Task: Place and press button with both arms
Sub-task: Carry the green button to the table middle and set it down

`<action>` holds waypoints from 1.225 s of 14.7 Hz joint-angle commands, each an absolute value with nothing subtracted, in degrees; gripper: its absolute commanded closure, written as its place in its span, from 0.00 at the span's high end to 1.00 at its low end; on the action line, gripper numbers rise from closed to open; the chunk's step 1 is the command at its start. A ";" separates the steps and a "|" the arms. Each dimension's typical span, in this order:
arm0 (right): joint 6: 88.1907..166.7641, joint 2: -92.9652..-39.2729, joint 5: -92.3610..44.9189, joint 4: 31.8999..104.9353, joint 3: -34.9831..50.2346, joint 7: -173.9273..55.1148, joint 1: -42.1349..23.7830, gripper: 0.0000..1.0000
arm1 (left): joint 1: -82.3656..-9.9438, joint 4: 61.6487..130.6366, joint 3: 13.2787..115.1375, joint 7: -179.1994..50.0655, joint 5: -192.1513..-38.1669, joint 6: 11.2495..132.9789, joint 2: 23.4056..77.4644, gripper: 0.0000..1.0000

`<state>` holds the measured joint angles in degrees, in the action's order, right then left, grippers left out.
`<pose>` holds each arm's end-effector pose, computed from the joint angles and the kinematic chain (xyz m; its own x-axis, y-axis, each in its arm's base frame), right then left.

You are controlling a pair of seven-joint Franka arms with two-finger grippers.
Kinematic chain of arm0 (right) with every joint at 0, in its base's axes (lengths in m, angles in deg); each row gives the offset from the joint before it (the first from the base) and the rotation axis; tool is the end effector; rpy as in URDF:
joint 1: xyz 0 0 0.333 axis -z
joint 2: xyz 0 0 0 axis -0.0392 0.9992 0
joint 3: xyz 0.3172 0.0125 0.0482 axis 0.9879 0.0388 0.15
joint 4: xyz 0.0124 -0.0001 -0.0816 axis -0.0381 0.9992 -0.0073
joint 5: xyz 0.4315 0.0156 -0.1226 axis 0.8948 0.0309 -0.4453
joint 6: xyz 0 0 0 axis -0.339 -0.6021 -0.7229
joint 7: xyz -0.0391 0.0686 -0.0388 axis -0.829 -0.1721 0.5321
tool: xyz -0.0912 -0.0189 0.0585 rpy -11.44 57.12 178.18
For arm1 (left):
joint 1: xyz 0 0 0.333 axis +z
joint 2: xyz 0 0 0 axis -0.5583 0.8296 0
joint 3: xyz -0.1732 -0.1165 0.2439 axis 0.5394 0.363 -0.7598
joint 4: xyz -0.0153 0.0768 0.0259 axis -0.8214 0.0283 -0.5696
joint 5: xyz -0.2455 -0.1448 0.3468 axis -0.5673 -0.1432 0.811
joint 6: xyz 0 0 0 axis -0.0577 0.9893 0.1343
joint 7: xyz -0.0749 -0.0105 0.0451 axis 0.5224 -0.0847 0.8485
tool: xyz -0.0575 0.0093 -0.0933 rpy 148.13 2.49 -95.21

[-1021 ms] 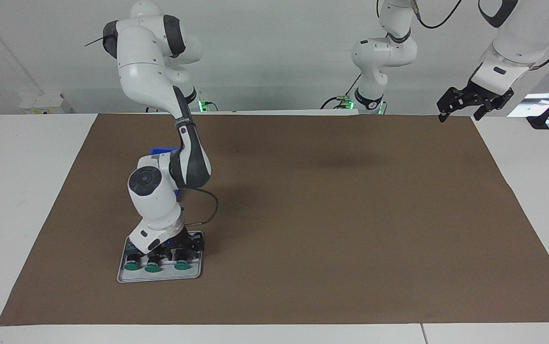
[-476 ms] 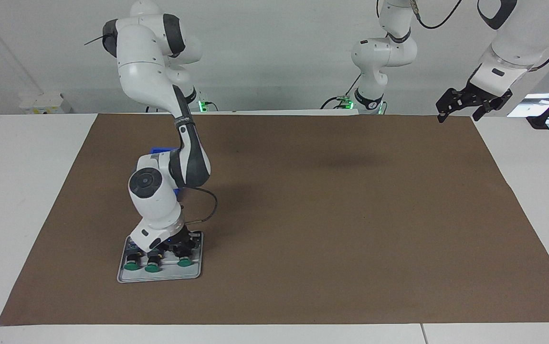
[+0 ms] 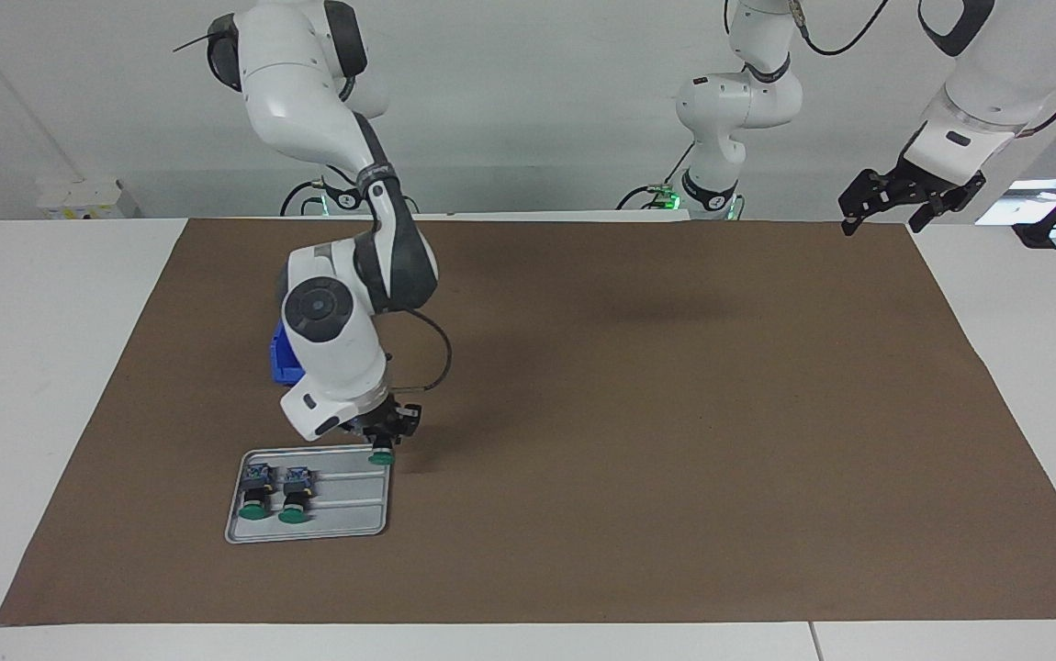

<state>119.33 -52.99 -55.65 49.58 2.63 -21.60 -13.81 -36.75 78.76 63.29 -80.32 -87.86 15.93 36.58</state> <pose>0.7081 0.2277 0.3641 0.9791 -0.1950 -0.0577 -0.1931 -0.9805 0.0367 0.5727 -0.0456 0.6399 0.9913 -0.0855 -0.1001 -0.0897 -0.9952 -0.0382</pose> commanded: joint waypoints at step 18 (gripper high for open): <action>122.20 -50.79 -55.37 52.99 2.80 69.26 -28.87 0.11 | -37.19 80.55 63.03 -80.45 -87.91 15.82 34.84 1.00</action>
<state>120.90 -50.76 -55.64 51.71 2.65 67.41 -29.61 -36.75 78.80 63.30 -80.34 -87.86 15.92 36.57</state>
